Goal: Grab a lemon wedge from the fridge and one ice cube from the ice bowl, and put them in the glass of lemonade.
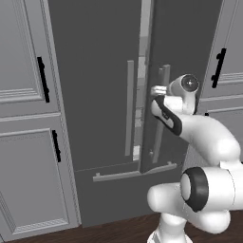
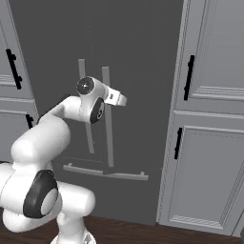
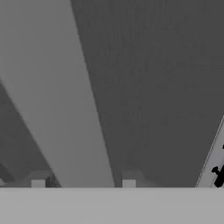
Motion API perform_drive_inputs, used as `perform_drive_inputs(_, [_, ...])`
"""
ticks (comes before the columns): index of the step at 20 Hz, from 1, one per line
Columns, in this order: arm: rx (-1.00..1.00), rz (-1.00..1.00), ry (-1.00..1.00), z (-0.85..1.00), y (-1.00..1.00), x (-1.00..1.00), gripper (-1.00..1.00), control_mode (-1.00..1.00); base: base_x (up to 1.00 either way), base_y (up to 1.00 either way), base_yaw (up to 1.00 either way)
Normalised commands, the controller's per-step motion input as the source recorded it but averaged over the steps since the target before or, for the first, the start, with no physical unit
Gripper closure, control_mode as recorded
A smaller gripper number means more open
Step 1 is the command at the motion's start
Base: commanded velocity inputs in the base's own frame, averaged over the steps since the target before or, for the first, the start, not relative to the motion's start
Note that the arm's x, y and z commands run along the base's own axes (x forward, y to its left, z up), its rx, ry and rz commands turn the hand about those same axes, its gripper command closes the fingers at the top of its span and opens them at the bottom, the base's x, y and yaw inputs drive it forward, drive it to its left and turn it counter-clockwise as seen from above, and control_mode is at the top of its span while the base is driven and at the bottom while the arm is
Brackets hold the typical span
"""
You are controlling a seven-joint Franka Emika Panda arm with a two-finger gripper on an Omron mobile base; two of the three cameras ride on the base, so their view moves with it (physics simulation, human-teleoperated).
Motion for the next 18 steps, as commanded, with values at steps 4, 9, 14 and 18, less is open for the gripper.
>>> perform_drive_inputs(4, [0.19, -0.08, 0.0, 0.31, -1.0, -0.99, 1.0, -1.0, 0.0, 0.0, 0.0])
perform_drive_inputs(9, [0.18, -0.06, 0.0, 0.29, -1.0, -0.99, 1.0, -1.0, 0.0, 0.0, 0.0])
perform_drive_inputs(14, [0.15, -0.08, 0.0, 0.48, -1.0, -1.0, 1.0, -1.0, 0.0, 0.0, 0.0])
perform_drive_inputs(18, [0.1, -0.1, 0.0, 0.68, -0.76, -0.92, 1.0, -1.0, 0.0, 0.0, 0.0])
